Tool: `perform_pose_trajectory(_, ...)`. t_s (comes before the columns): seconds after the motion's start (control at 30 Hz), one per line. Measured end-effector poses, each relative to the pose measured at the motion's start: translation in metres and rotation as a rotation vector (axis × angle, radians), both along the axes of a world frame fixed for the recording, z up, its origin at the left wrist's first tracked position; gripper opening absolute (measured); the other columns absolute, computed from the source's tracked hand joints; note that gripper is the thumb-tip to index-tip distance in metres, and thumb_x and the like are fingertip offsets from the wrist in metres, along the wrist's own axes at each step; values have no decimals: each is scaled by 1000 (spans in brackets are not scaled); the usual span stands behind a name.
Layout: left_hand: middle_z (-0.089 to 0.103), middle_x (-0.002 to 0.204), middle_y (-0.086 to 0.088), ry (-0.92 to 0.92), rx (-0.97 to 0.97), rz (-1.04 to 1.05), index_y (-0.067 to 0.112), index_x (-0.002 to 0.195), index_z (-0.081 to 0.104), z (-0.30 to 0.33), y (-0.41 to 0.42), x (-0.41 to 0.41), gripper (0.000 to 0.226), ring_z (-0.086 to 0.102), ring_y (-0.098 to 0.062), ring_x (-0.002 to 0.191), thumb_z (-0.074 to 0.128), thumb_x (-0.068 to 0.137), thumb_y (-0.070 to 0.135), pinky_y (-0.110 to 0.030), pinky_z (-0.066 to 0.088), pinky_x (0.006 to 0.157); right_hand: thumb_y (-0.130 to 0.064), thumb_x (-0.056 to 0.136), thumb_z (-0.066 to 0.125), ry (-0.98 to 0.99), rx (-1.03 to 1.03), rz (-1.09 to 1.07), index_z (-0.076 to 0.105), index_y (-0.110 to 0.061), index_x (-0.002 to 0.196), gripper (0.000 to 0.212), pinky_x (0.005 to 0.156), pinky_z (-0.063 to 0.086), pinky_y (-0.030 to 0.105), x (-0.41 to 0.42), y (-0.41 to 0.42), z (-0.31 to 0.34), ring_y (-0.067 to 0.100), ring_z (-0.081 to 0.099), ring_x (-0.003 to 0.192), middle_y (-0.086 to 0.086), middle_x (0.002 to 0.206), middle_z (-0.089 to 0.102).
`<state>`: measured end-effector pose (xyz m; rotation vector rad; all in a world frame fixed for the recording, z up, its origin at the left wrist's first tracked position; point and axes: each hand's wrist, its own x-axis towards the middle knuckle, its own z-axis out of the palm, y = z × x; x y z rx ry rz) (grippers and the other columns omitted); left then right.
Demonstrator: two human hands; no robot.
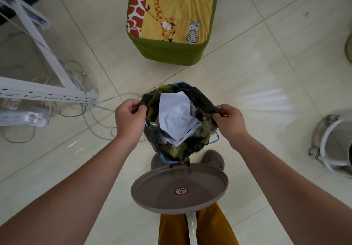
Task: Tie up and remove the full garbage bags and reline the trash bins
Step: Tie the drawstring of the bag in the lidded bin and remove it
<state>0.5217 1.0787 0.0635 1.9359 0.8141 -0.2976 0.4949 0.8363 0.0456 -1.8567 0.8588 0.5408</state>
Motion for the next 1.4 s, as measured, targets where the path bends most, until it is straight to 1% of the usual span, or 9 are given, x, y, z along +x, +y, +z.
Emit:
perform_pose_trajectory(0.1,51,58,0,-141,46,-5,14,62,57,8,3,-4,22,44,-5,51,53,80,1,-17,38,50,-1,81,51,-41,-97,-49,60,-3,77,10,53,39,25,-6,2,8,20,48,62,6,67,56)
perform_pose_trajectory(0.17,55,72,-3,-131,103,-36,16,64,55,9,7,-9,22,47,-3,60,53,80,1,-13,38,57,0,77,50,-55,-146,-62,58,-3,75,9,53,39,25,-8,2,11,23,50,66,11,74,58)
perform_pose_trajectory(0.33,58,88,4,0,9,-65,24,95,58,0,10,-9,12,55,-3,66,60,86,17,-18,45,57,-12,85,58,-181,-115,32,57,-13,112,27,93,45,38,11,17,8,23,50,111,2,114,53)
perform_pose_trajectory(0.5,66,84,-4,14,12,-145,22,106,65,-9,4,-3,14,61,-16,72,56,95,22,-26,48,62,-37,94,58,-100,-128,378,37,-22,147,59,104,39,48,50,38,-8,29,49,124,7,127,60)
perform_pose_trajectory(0.7,70,84,-3,-51,10,-156,19,94,66,-4,3,1,17,62,-13,73,50,97,14,-25,51,66,-13,93,56,-177,-138,338,74,-17,106,22,95,47,42,64,39,-6,32,58,108,6,103,71)
perform_pose_trajectory(1.0,68,89,-2,-56,-2,43,15,97,69,-3,6,-9,17,64,-12,83,52,95,11,-19,51,73,0,82,61,-451,-184,143,66,-27,76,28,77,38,17,21,27,10,18,53,91,-2,82,56)
perform_pose_trajectory(1.17,67,88,4,21,-59,65,34,88,65,1,7,-19,10,65,-10,81,64,90,25,-17,50,66,3,84,61,-311,-53,21,62,-28,78,32,77,53,27,-11,17,2,18,64,86,1,88,64)
perform_pose_trajectory(1.27,68,99,1,160,-147,77,26,104,62,5,8,-30,26,68,-14,89,73,82,36,-29,55,74,3,83,61,-279,-35,-93,59,-26,93,30,73,51,19,-30,5,4,6,63,83,-2,93,66)
perform_pose_trajectory(1.4,68,106,-3,272,-170,82,16,114,59,9,8,-45,43,67,-19,95,77,79,33,-33,54,80,-13,86,64,89,-116,-138,52,-17,127,43,87,49,36,-57,-11,-3,21,56,107,6,123,56)
